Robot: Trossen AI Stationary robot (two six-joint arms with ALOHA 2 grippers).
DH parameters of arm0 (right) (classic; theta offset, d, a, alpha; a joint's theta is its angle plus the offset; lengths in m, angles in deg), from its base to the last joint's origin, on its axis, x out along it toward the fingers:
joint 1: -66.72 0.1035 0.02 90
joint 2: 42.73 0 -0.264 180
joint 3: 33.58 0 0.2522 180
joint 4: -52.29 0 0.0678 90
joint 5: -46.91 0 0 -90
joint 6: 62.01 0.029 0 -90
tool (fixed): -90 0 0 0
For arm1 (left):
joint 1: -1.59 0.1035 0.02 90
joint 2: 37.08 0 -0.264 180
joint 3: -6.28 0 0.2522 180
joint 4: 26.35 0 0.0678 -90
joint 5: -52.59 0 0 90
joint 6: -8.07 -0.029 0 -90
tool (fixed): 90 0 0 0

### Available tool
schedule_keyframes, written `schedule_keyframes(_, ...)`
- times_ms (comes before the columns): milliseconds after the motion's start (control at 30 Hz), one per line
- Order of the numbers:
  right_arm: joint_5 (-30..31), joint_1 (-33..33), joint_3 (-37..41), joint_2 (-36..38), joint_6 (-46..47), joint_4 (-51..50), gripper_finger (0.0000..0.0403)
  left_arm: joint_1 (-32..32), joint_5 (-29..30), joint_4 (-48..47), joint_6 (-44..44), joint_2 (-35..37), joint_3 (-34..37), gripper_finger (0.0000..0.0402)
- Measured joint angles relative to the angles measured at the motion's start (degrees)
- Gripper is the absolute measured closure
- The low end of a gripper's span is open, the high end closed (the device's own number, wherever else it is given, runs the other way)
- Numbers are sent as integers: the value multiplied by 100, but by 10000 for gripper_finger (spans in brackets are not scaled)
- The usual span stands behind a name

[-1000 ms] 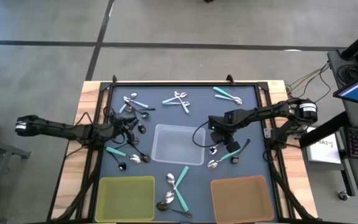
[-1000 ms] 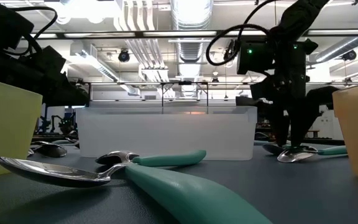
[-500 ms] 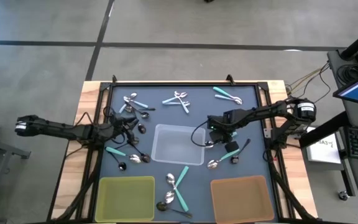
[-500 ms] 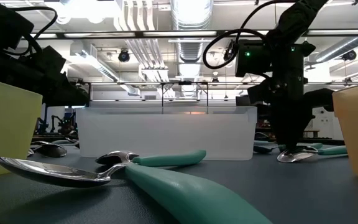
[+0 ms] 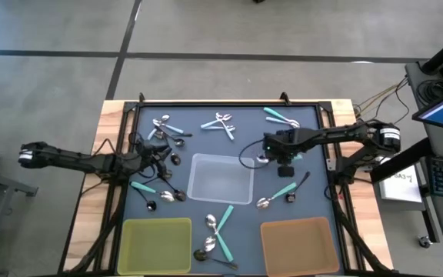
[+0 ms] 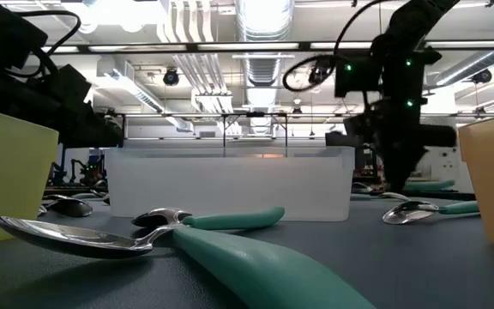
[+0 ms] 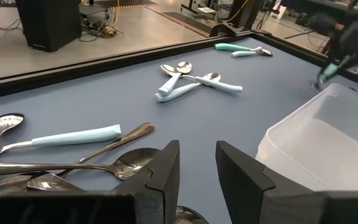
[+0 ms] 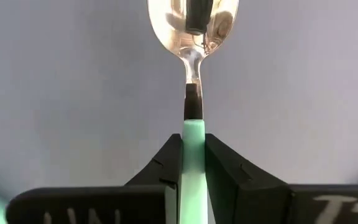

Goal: Sort silverware by color (type)
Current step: Put the green spoon into the transparent bin

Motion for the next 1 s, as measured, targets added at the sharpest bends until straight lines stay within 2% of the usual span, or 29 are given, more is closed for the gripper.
schedule_keyframes(167, 944, 37, -625, 303, 595, 151, 369, -1, 0, 1, 0, -60, 0, 314)
schedule_keyframes(233, 1033, 59, -927, 395, 796, 462, 369, -1, 0, 2, 0, -72, 0, 314)
schedule_keyframes(333, 664, 125, -1299, 494, 1037, 1412, 369, -1, 0, 2, 0, -68, 0, 314)
schedule_keyframes(467, -421, 193, -1534, 448, 1297, 2816, 369, 2, -4, 70, 0, -68, 11, 314)
schedule_keyframes(533, -771, 254, -1620, 342, 1494, 3303, 369, 1, -13, 108, 0, -68, 17, 314)
schedule_keyframes(1000, -874, 1404, -1669, -1047, 2282, 3397, 366, 2, -153, 153, 0, -39, 17, 314)
